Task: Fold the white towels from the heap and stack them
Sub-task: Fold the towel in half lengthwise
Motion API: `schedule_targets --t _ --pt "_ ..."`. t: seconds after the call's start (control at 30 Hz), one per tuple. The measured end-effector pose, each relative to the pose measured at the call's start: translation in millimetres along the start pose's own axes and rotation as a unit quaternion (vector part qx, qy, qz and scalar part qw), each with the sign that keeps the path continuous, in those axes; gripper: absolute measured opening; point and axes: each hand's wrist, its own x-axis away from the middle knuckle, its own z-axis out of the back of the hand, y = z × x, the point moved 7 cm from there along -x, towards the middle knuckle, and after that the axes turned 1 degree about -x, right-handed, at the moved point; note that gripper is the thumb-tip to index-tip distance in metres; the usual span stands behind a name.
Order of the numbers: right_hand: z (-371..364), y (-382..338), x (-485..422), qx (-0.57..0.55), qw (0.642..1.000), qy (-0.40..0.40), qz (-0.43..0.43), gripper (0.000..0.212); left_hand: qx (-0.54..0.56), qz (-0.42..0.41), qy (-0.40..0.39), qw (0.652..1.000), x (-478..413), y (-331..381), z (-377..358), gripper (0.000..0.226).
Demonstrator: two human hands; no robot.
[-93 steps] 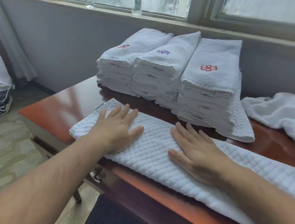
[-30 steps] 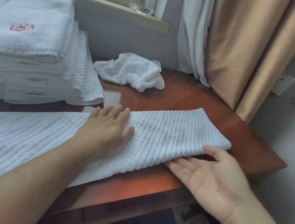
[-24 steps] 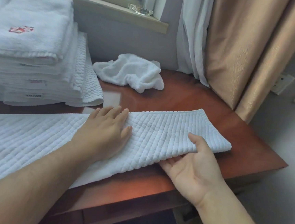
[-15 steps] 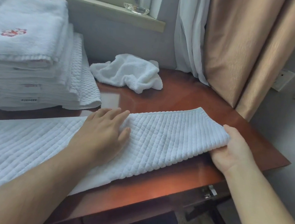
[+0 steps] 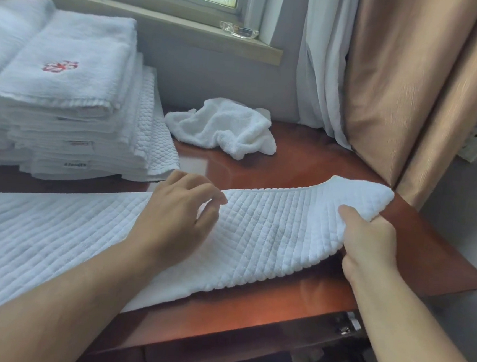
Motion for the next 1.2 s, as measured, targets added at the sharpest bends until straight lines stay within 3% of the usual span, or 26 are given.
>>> schedule_targets --t 0.07,0.13,0.17,0.23,0.27,0.33,0.4,0.53,0.6,0.73,0.83,0.9,0.97,1.2 --pt "-9.0 -30.2 13.4 0.085 0.989 -0.001 0.123 0.015 0.077 0.045 0.010 0.996 0.5 -2.0 7.1 0.026" --pt "-26.8 -65.7 42.3 0.162 0.943 -0.020 0.291 0.026 0.203 0.142 -0.023 0.969 0.0 -10.1 6.1 0.033" --pt "-38.7 -80.3 61.7 0.191 0.909 -0.038 0.368 0.025 0.288 0.210 -0.048 0.933 0.6 -15.2 3.8 0.039" --pt "-62.6 -96.3 101.4 0.262 0.829 -0.071 0.489 0.004 0.449 0.341 -0.106 0.819 3.3 -24.2 -0.2 0.059" --pt "-75.4 -99.8 122.4 0.291 0.791 -0.084 0.532 0.013 0.504 0.376 -0.137 0.765 5.1 -26.4 1.9 0.070" --pt "-102.8 -92.7 161.3 0.321 0.725 -0.167 0.586 0.029 0.552 0.386 -0.209 0.709 9.0 -29.3 12.7 0.087" --pt "-126.4 -83.1 195.3 0.331 0.673 -0.245 0.614 0.033 0.539 0.385 -0.231 0.712 14.4 -38.6 27.3 0.081" --pt "-155.6 -77.4 235.6 0.338 0.618 -0.304 0.641 0.034 0.398 0.439 -0.128 0.795 33.3 -75.5 60.3 0.024" --pt "-162.5 -74.2 247.3 0.341 0.601 -0.320 0.648 0.034 0.371 0.448 -0.100 0.807 43.0 -86.0 77.8 0.018" --pt "-171.7 -70.0 255.3 0.416 0.560 -0.305 0.649 0.064 0.328 0.474 -0.012 0.817 62.5 -117.0 129.5 0.020" --pt "-184.7 -69.6 267.2 0.429 0.530 -0.331 0.652 0.055 0.244 0.496 0.022 0.833 84.5 -146.2 176.1 0.020" --pt "-196.8 -70.4 281.1 0.420 0.528 -0.351 0.649 0.040 0.152 0.486 0.008 0.861 97.4 -161.2 205.3 0.020" --pt "-208.2 -75.9 299.8 0.380 0.548 -0.366 0.649 0.037 0.100 0.486 0.015 0.868 110.7 -174.9 234.4 0.019" --pt "-240.0 -80.6 361.9 0.307 0.548 -0.404 0.665 0.036 0.021 0.542 0.010 0.840 164.0 -215.8 298.0 0.019"
